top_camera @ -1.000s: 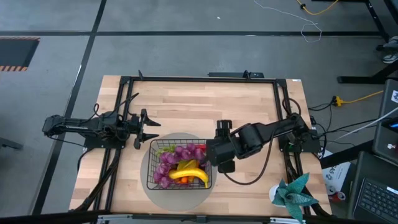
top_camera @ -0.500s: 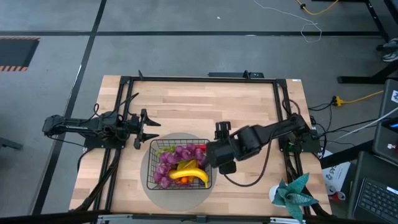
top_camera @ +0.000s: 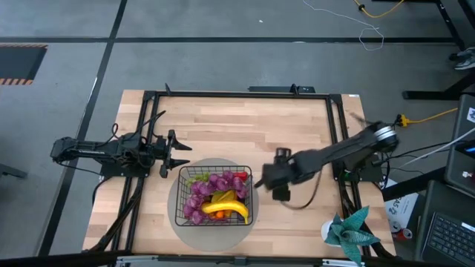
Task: Build produce basket
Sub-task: Return to Home Position
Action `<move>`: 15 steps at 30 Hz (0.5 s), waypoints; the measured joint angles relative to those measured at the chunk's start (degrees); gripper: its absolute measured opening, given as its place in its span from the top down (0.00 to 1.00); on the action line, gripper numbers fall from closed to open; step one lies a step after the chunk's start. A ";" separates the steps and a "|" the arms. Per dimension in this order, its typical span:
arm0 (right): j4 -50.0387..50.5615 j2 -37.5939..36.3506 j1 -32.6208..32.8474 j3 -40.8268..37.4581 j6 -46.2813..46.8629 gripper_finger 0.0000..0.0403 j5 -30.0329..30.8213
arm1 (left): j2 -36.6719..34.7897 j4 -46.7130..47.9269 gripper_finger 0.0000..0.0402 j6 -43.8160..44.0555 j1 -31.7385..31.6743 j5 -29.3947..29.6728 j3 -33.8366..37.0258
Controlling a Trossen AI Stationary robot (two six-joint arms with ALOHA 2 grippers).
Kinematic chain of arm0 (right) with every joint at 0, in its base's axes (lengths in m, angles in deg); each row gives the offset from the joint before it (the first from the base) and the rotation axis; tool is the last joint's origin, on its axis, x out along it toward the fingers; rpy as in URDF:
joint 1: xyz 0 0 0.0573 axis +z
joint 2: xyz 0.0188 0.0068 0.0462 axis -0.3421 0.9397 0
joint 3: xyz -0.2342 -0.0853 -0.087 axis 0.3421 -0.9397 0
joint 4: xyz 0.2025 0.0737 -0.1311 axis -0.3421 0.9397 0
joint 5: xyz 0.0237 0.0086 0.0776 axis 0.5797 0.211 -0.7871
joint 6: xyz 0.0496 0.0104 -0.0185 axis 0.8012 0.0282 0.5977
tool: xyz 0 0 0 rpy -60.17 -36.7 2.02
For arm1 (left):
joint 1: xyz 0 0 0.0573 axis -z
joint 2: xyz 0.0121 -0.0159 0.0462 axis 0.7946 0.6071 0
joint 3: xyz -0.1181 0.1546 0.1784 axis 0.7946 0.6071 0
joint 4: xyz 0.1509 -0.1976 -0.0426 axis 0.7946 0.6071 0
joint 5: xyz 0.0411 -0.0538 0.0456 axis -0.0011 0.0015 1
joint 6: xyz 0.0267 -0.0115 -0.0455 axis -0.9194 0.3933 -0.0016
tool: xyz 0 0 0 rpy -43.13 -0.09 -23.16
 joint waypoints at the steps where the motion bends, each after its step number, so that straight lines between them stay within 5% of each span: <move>1: -3.76 -3.26 -0.50 -4.04 1.14 0.33 -0.88 | 0.01 0.00 0.42 0.00 0.02 0.00 0.00; 15: -56.74 -46.77 -3.33 -52.02 -0.27 0.33 -2.06 | -0.01 0.01 0.42 0.00 0.02 0.00 0.00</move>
